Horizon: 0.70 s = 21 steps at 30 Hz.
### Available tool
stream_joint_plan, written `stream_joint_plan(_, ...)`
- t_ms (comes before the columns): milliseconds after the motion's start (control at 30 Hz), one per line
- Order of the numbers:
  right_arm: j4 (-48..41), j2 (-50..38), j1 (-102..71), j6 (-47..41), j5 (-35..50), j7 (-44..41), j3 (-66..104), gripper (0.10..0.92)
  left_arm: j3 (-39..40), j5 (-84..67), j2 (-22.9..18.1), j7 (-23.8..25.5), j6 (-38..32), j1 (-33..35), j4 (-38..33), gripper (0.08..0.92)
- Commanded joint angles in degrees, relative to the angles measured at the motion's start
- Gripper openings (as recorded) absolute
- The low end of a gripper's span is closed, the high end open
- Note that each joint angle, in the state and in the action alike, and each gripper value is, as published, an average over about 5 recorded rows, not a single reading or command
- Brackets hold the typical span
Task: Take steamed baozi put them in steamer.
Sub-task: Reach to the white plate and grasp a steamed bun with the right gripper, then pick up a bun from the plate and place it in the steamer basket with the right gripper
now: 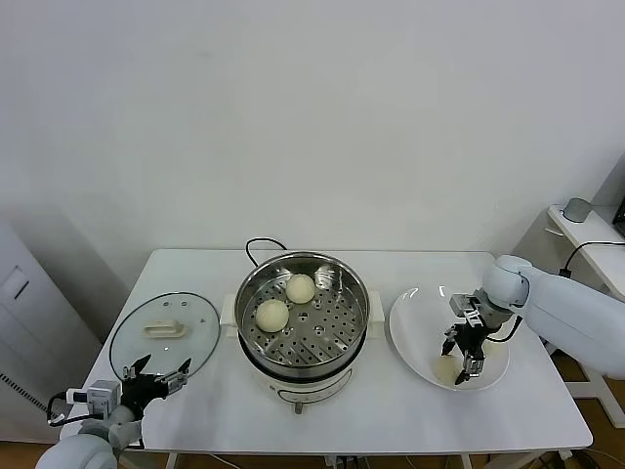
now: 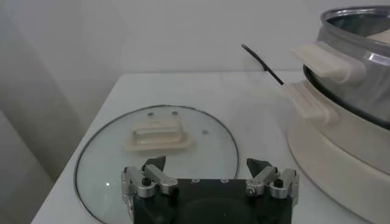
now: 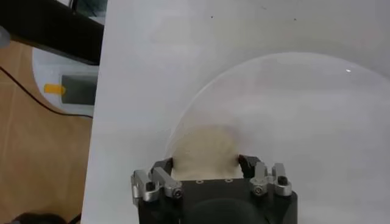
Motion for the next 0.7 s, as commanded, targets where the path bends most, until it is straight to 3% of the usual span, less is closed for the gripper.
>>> stream_joint_plan(33,-0.66,0.26,-0.41,-0.23,0.23,-0.58,1.29,0.535,0.03,0.04,-0.38,-0.02,0.11,0.04,-0.16,0.823)
stream_joint_plan(267,2.56,-2.55,5.31,-0.17,2.33,-1.83,-2.54,0.509,-0.31,0.05,-0.37,-0.06,0.15,0.20,-0.43,0.823)
stream_joint_plan(433,8.06,-5.57,20.62,0.38,6.88,-2.21,-8.12,0.509,-0.58,-0.04,-0.20,-0.03,0.02,0.36,-0.13,0.823)
stream_joint_plan(700,7.59,-0.03,31.34,8.40,11.49,-1.78,-7.62,0.508,-0.40,-0.14,0.40,-0.02,-0.05,0.02,-0.20,0.823)
